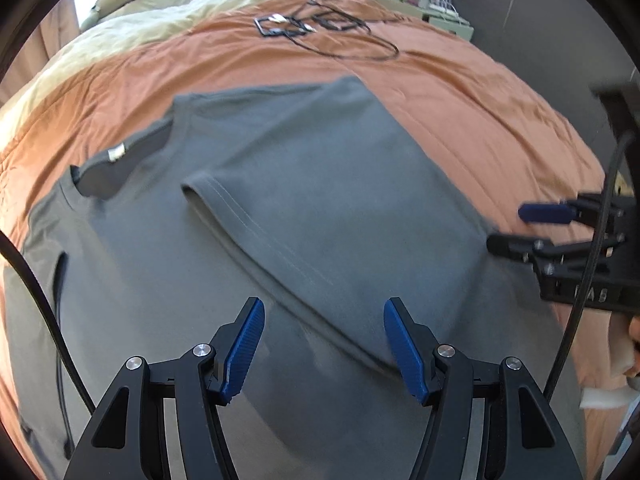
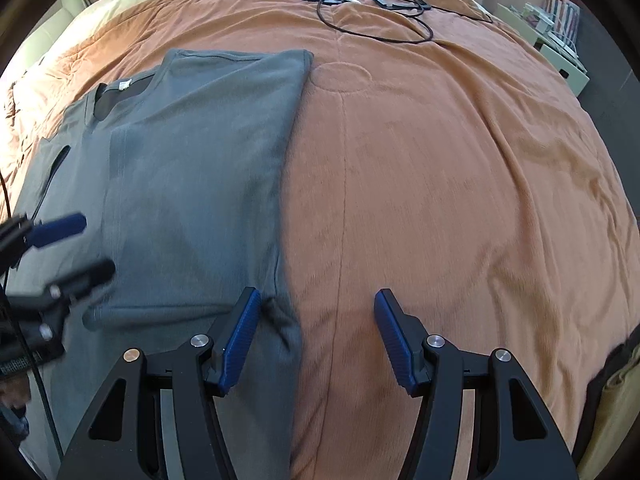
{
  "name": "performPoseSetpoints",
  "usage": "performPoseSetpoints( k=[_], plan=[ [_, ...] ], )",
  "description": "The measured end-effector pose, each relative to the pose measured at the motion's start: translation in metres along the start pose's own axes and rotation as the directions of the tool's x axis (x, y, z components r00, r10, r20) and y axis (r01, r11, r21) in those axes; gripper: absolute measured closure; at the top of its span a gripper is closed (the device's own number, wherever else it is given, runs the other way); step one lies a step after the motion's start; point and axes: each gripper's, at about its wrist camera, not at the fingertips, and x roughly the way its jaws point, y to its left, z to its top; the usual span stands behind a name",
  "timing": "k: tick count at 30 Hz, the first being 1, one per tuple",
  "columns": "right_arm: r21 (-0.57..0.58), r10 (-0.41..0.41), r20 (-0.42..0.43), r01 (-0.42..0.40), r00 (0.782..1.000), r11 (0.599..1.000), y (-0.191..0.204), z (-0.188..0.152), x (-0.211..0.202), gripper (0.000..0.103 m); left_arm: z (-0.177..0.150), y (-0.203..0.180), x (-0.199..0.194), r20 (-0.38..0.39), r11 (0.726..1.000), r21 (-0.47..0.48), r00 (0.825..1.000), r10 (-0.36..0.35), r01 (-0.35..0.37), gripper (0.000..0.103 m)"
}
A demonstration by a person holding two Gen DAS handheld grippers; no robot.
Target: Fold small clothes
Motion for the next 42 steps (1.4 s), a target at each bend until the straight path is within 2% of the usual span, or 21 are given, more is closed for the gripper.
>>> performPoseSetpoints(
  k=[3, 7, 12, 14, 15, 17, 19, 20, 21, 23, 27, 29, 33, 36, 39, 42],
  plan=[
    [0.014, -0.029, -0.012, 0.029, 1.000, 0.999, -0.001, -0.009, -0.003, 0.046, -0.012, -0.009, 0.001, -0.028, 1.000, 0.010, 1.000, -0.006, 0.006, 0.039],
    [0.045, 0.018, 0.019, -0.019, 1.000, 0.999, -0.006, -0.023, -0.025, 0.046, -0.024, -0.012, -0.007, -0.044, 1.000, 0.004, 0.999, -0.010, 0.010, 0.039],
    [0.066, 0.054, 0.067, -0.058, 0.996, 0.996, -0.011, -0.044, -0.071, 0.046, -0.036, -0.006, -0.045, -0.017, 0.999, -0.031, 1.000, -0.024, 0.023, 0.039],
    [0.077, 0.072, 0.094, -0.079, 0.993, 0.994, -0.013, -0.057, -0.094, 0.034, -0.044, -0.002, -0.062, -0.007, 0.998, -0.046, 0.999, -0.032, 0.032, 0.039],
    [0.082, 0.077, 0.107, -0.086, 0.991, 0.993, -0.014, -0.065, -0.105, 0.023, -0.048, 0.001, -0.073, 0.000, 0.998, -0.054, 0.999, -0.035, 0.035, 0.039],
    [0.092, 0.075, 0.140, -0.089, 0.987, 0.992, -0.015, -0.080, -0.131, 0.020, -0.058, 0.005, -0.094, 0.020, 0.997, -0.070, 0.999, -0.043, 0.045, 0.038],
    [0.099, 0.080, 0.158, -0.097, 0.984, 0.990, -0.015, -0.093, -0.150, 0.017, -0.071, 0.010, -0.120, 0.044, 0.994, -0.095, 0.998, -0.048, 0.052, 0.025],
    [0.098, 0.082, 0.175, -0.100, 0.981, 0.990, -0.014, -0.102, -0.164, 0.015, -0.076, 0.012, -0.131, 0.056, 0.993, -0.104, 0.997, -0.045, 0.051, 0.013],
    [0.095, 0.079, 0.191, -0.099, 0.978, 0.991, -0.013, -0.112, -0.178, 0.012, -0.082, 0.014, -0.143, 0.074, 0.993, -0.111, 0.997, -0.038, 0.047, 0.007],
    [0.092, 0.085, 0.209, -0.107, 0.974, 0.990, -0.011, -0.127, -0.198, 0.008, -0.095, 0.016, -0.171, 0.118, 0.992, -0.120, 0.993, -0.028, 0.042, 0.005],
    [0.086, 0.085, 0.242, -0.109, 0.967, 0.990, -0.005, -0.163, -0.238, 0.007, -0.122, 0.023, -0.226, 0.190, 0.987, -0.154, 0.982, -0.022, 0.052, 0.005],
    [0.084, 0.077, 0.251, -0.101, 0.965, 0.991, -0.004, -0.179, -0.255, 0.007, -0.139, 0.026, -0.256, 0.244, 0.987, -0.157, 0.970, 0.008, 0.031, 0.005],
    [0.090, 0.070, 0.279, -0.099, 0.958, 0.991, 0.001, -0.206, -0.283, 0.007, -0.167, 0.035, -0.302, 0.295, 0.982, -0.191, 0.954, 0.056, 0.002, 0.005],
    [0.077, 0.054, 0.322, -0.083, 0.945, 0.994, 0.008, -0.233, -0.311, 0.007, -0.188, 0.044, -0.330, 0.320, 0.977, -0.214, 0.945, 0.064, 0.006, 0.005],
    [0.042, 0.063, 0.358, -0.084, 0.932, 0.996, 0.015, -0.255, -0.329, 0.007, -0.214, 0.053, -0.360, 0.364, 0.970, -0.242, 0.923, 0.124, -0.035, 0.005],
    [0.008, 0.054, 0.402, -0.063, 0.914, 0.998, 0.022, -0.279, -0.345, 0.007, -0.235, 0.063, -0.380, 0.383, 0.962, -0.268, 0.911, 0.153, -0.049, 0.005]
  ],
)
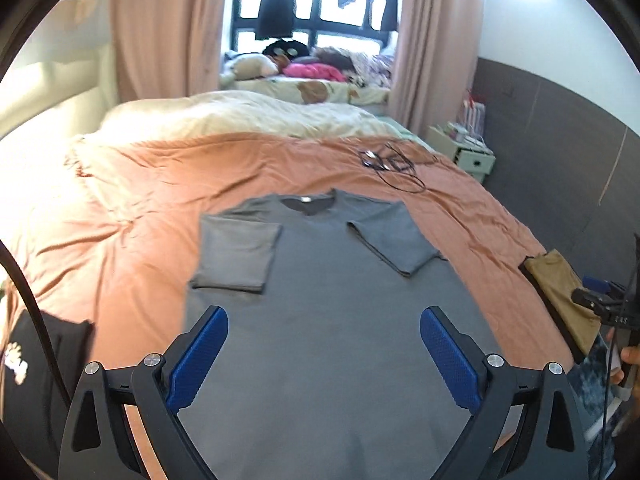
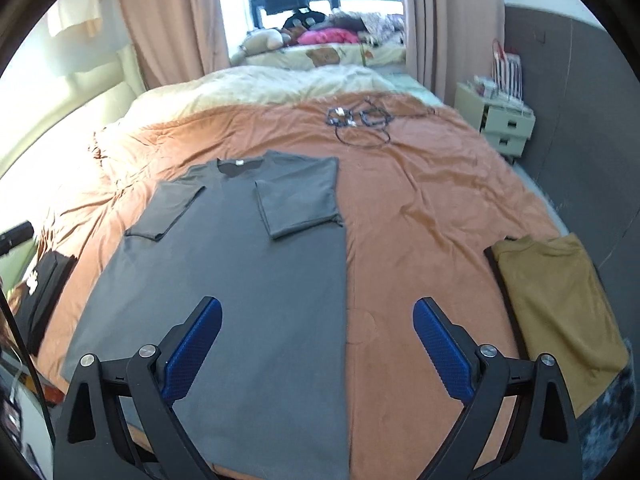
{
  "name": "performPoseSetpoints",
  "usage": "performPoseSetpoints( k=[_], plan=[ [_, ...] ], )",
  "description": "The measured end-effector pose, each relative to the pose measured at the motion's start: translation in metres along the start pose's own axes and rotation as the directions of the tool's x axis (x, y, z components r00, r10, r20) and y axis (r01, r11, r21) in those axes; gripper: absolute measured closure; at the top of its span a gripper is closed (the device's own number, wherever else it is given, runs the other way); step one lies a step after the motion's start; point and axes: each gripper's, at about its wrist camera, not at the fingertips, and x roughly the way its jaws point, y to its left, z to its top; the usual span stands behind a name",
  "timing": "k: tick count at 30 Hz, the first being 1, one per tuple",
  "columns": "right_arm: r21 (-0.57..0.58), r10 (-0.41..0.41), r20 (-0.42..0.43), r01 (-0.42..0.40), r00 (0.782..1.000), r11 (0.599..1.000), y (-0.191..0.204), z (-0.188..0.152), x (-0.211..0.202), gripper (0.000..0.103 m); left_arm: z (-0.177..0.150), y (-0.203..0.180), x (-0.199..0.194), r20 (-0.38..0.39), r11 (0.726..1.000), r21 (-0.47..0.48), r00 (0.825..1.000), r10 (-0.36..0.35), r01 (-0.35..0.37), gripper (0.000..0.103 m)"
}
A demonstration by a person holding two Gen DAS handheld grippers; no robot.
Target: Fold small clothes
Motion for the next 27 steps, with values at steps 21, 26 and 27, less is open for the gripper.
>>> performPoseSetpoints(
  k=[21, 26, 27],
  plan=[
    [0.018, 0.040, 0.086, -0.042, 0.996, 0.999, -0.005, -0.110, -0.096, 0.007, -0.112, 0.075, -0.109, 0.015, 0.997, -0.074, 1.000, 0.022, -0.021, 0.000],
    [0.045, 0.045, 0.080, -0.049, 0.996, 0.998, -0.015, -0.130, -0.103, 0.007, -0.144, 0.088, -0.114, -0.003, 0.996, -0.089, 1.000, 0.018, -0.018, 0.000],
    [0.051, 0.048, 0.078, -0.052, 0.996, 0.997, -0.016, -0.133, -0.103, 0.007, -0.153, 0.091, -0.115, -0.006, 0.996, -0.091, 1.000, 0.020, -0.020, 0.000]
  ],
)
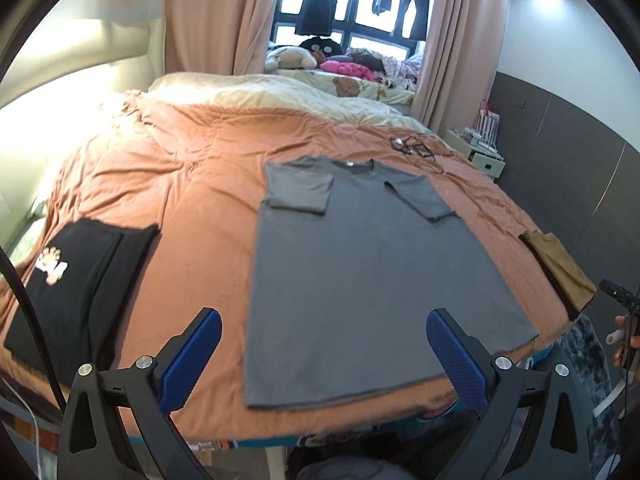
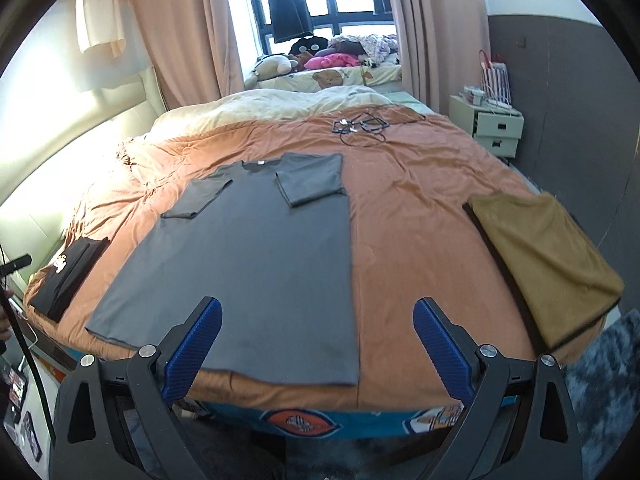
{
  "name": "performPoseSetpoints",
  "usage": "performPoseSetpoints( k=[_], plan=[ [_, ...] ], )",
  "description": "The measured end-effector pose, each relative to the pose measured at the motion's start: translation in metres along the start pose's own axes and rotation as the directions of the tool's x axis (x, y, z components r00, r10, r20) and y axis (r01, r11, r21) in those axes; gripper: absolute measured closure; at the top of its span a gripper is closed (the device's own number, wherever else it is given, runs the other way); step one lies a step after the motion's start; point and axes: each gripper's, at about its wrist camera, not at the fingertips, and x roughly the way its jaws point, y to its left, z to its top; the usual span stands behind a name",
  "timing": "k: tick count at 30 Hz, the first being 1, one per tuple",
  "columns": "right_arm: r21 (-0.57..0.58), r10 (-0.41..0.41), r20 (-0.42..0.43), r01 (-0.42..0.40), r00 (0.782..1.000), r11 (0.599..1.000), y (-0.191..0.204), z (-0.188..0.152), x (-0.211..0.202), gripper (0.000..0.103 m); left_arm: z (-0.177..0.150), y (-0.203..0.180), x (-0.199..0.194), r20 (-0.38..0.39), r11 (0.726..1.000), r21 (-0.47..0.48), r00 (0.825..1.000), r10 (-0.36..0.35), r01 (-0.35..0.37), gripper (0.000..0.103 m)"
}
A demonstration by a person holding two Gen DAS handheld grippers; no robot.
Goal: Fold small clothes
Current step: 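Lower both grippers to the t-shirt hem and grasp its corners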
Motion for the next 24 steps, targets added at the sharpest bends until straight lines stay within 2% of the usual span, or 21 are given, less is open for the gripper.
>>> performPoseSetpoints(
  k=[4, 6, 9, 14, 19, 20, 24],
  plan=[
    [0.023, -0.003, -0.011, 0.003, 1.000, 1.000, -0.008, -0.011, 0.002, 0.007, -0.023, 0.011, -0.001, -0.009, 1.000, -0.012, 1.000, 0.008, -0.008, 0.000],
    [0.047, 0.021, -0.014, -0.021, 1.000, 0.999, -0.012, -0.018, 0.005, 0.007, -0.033, 0.017, 0.000, -0.013, 0.999, -0.026, 1.000, 0.023, -0.023, 0.000],
    [0.095, 0.051, -0.020, -0.049, 0.999, 0.994, -0.021, -0.028, 0.012, 0.007, -0.044, 0.031, 0.001, -0.006, 0.996, -0.087, 1.000, -0.015, 0.014, 0.000],
    [0.190, 0.096, -0.052, -0.084, 0.994, 0.978, -0.041, -0.048, 0.033, 0.007, -0.058, 0.052, 0.010, 0.001, 0.986, -0.169, 1.000, -0.009, 0.009, 0.002],
    [0.305, 0.137, -0.081, -0.106, 0.987, 0.946, -0.064, -0.063, 0.062, 0.007, -0.075, 0.074, 0.040, -0.049, 0.959, -0.281, 0.997, -0.051, 0.036, 0.014],
    [0.331, 0.147, -0.082, -0.112, 0.986, 0.937, -0.070, -0.066, 0.067, 0.008, -0.080, 0.080, 0.049, -0.066, 0.949, -0.314, 0.996, -0.065, 0.041, 0.019],
    [0.413, 0.188, -0.089, -0.135, 0.978, 0.901, -0.084, -0.072, 0.087, 0.022, -0.094, 0.094, 0.074, -0.090, 0.908, -0.413, 0.989, -0.115, 0.068, 0.027]
  ],
)
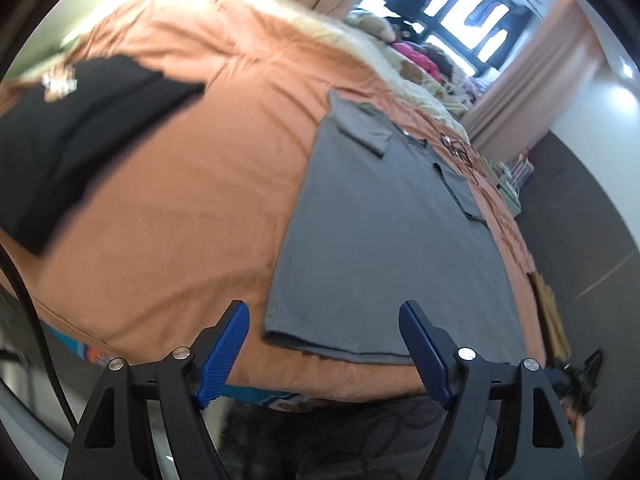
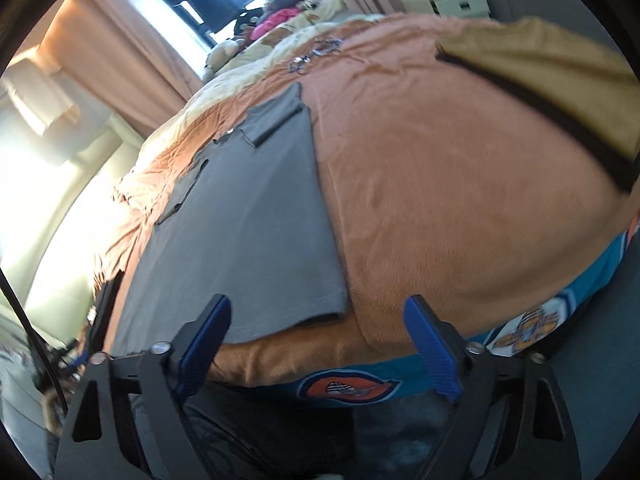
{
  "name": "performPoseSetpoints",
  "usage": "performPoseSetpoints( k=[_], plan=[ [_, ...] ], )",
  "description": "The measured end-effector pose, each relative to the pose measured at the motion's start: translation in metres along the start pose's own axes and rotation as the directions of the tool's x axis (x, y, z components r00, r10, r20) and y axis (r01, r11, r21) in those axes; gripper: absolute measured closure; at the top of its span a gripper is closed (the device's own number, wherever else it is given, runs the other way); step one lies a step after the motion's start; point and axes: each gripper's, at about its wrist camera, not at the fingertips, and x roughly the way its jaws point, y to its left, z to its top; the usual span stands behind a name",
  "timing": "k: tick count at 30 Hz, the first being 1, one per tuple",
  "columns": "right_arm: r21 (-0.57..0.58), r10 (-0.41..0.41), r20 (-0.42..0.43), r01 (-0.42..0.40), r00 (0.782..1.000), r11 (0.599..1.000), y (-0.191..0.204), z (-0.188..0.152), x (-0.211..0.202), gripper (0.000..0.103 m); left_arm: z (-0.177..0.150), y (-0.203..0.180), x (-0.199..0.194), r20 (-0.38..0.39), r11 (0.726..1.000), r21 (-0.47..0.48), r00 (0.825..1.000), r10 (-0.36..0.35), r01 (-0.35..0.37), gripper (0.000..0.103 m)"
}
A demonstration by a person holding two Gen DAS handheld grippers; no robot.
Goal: Fold small clothes
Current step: 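Lower both grippers to the t-shirt hem and grasp its corners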
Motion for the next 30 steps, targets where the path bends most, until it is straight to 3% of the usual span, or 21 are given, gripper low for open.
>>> performPoseSetpoints(
  k=[2, 10, 16, 21, 26, 30],
  plan=[
    [0.029, 0.011, -0.006, -0.011, 1.000, 1.000, -0.007, 0.001, 0.007, 0.024, -0.002, 0.006, 0.011, -0.023, 0.999, -0.034, 1.000, -0.016, 0.015, 0.033],
    [0.111, 0.064, -0.028, -0.060, 0.998, 0.992, -0.025, 0.000, 0.028, 0.033, -0.012, 0.036, 0.041, -0.059, 0.981, -0.192, 0.997, -0.047, 0.035, 0.036],
    [0.177, 0.102, -0.016, -0.097, 0.995, 0.979, -0.034, -0.003, 0.040, 0.033, -0.019, 0.048, 0.046, -0.045, 0.947, -0.308, 0.993, -0.108, 0.089, 0.037],
    [0.249, 0.149, 0.013, -0.147, 0.989, 0.957, -0.043, -0.012, 0.042, 0.033, -0.024, 0.051, 0.048, -0.015, 0.898, -0.407, 0.982, -0.189, 0.166, 0.037],
    [0.300, 0.205, 0.030, -0.204, 0.978, 0.932, -0.048, -0.027, 0.046, 0.033, -0.020, 0.040, 0.053, 0.007, 0.899, -0.405, 0.984, -0.177, 0.164, 0.039],
    [0.348, 0.243, 0.041, -0.242, 0.969, 0.906, -0.047, -0.036, 0.052, 0.033, -0.019, 0.036, 0.056, 0.014, 0.895, -0.424, 0.989, -0.146, 0.138, 0.052]
  ],
)
